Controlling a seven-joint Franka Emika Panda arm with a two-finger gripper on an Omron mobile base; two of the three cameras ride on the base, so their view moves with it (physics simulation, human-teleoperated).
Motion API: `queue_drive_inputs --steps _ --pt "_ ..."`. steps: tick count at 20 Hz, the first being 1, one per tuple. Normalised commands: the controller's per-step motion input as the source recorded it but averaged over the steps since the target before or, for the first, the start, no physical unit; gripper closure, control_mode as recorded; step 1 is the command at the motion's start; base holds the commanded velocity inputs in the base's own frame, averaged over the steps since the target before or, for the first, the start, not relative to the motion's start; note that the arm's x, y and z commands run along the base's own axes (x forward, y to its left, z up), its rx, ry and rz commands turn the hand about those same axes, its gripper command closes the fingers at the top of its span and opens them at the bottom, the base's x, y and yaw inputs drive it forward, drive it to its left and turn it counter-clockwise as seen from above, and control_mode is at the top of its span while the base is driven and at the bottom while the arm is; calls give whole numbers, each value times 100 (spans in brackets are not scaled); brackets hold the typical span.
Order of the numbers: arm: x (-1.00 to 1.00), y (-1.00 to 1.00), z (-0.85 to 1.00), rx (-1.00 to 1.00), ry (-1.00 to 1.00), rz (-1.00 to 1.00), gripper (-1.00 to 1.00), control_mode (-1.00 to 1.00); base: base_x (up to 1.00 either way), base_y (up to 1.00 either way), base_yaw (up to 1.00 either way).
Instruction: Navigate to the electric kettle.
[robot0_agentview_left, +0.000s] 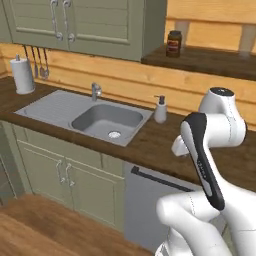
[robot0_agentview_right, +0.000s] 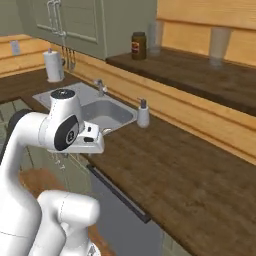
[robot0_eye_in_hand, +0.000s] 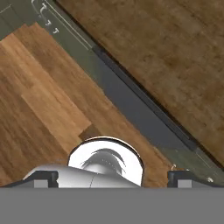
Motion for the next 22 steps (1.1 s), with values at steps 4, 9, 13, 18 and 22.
queue_drive_inputs --steps 4,9,13,18,22 --pt "0 0 0 0 0 0 -100 100 32 69 66" --pt "0 0 0 0 0 0 -100 100 43 58 67" --pt "0 0 0 0 0 0 -100 100 48 51 69" --pt "0 0 0 0 0 0 -100 100 37 46 75" --pt "0 0 0 0 0 0 -100 100 37 40 77"
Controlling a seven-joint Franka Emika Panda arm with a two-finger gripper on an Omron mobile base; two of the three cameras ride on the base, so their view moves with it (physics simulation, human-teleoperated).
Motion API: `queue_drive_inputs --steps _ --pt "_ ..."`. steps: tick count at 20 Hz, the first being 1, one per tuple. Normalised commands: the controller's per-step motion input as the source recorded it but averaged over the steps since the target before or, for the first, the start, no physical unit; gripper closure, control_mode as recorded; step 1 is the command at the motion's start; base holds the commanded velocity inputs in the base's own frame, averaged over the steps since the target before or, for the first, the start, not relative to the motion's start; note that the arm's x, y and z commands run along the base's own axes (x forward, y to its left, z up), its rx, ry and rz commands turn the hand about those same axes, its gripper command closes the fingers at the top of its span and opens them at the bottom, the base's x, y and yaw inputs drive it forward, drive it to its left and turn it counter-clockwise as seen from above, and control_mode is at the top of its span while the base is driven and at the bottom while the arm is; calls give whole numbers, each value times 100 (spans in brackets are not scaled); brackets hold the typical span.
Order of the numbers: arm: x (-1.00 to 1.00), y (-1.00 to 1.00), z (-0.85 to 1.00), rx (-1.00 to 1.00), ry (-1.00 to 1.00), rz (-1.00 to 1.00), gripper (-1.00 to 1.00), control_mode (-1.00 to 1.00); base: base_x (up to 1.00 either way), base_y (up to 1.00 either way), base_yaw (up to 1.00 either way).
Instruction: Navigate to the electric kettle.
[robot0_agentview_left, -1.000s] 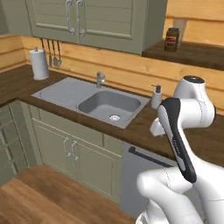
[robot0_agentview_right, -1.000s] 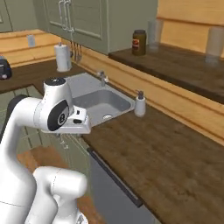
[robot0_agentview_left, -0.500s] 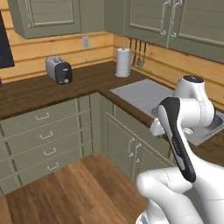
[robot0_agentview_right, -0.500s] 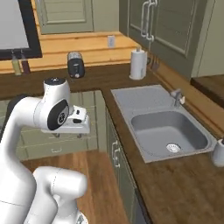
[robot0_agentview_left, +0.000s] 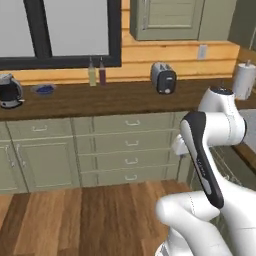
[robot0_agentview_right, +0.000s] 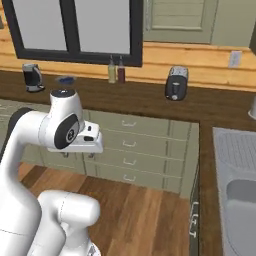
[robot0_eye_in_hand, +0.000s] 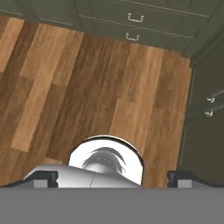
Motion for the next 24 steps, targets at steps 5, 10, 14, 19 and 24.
queue_drive_inputs --steps 5,10,14,19,24 --pt "0 0 0 0 0 0 -100 100 66 53 66" --pt "0 0 0 0 0 0 -100 100 95 96 23" --pt "0 0 0 0 0 0 -100 100 82 100 -1" --pt "0 0 0 0 0 0 -100 100 69 100 -14" --pt "0 0 0 0 0 0 -100 100 66 75 -24"
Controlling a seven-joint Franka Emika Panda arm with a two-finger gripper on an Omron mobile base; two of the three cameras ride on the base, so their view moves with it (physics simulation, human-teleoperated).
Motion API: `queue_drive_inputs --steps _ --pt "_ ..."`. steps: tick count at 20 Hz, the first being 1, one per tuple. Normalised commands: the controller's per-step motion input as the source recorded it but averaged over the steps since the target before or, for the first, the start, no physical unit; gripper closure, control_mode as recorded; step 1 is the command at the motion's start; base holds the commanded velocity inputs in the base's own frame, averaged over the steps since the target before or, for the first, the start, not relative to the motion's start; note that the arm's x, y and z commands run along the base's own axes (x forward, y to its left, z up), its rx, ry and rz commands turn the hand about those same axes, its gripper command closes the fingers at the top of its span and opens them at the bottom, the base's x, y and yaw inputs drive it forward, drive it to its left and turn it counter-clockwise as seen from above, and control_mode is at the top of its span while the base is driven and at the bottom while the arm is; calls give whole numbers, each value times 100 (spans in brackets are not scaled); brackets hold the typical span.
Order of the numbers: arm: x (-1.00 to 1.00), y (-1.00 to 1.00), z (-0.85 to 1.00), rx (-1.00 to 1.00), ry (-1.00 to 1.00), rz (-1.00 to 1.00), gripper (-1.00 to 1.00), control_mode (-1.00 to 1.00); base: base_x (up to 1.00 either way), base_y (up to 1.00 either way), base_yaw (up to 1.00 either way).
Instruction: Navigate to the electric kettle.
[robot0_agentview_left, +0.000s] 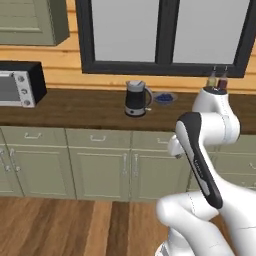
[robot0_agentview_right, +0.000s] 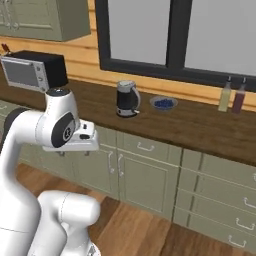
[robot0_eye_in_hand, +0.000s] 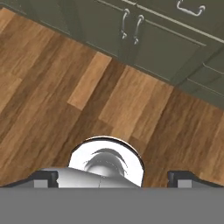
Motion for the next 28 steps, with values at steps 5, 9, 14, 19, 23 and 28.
queue_drive_inputs --steps 5,9,14,19,23,28 --pt "0 0 0 0 0 0 -100 100 66 49 -29" --pt "0 0 0 0 0 0 -100 100 72 31 -27" --pt "0 0 0 0 0 0 -100 100 76 33 -25" --pt "0 0 0 0 0 0 -100 100 71 41 -20" --pt "0 0 0 0 0 0 -100 100 61 41 -19" --pt "0 0 0 0 0 0 -100 100 32 8 -17"
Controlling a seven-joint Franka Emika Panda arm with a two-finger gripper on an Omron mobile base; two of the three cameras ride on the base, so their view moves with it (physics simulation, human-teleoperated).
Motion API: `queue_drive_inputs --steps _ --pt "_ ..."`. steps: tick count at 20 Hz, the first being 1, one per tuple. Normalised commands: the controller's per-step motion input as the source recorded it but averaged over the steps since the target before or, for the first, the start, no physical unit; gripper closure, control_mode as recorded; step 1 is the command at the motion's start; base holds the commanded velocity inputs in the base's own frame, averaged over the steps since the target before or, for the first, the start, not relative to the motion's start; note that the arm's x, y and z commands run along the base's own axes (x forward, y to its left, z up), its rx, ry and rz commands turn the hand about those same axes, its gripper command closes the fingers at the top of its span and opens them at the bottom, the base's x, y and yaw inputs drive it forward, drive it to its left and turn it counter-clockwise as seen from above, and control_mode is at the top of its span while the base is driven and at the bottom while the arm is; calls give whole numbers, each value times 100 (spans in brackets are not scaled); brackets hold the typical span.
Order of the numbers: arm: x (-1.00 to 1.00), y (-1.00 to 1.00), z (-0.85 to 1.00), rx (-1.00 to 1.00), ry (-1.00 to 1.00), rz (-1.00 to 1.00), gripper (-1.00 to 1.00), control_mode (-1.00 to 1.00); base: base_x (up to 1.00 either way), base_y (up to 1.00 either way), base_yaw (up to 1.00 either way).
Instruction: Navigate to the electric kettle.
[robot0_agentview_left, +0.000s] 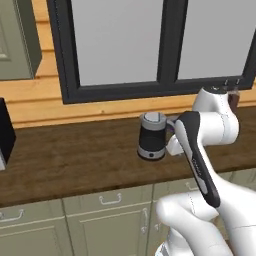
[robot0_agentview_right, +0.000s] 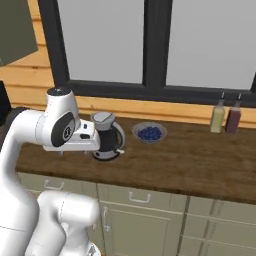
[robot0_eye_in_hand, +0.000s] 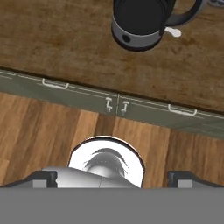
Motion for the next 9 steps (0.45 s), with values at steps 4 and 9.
queue_drive_inputs --steps 4,9 --pt "0 0 0 0 0 0 -100 100 33 0 -12" --pt "0 0 0 0 0 0 -100 100 33 5 -11"
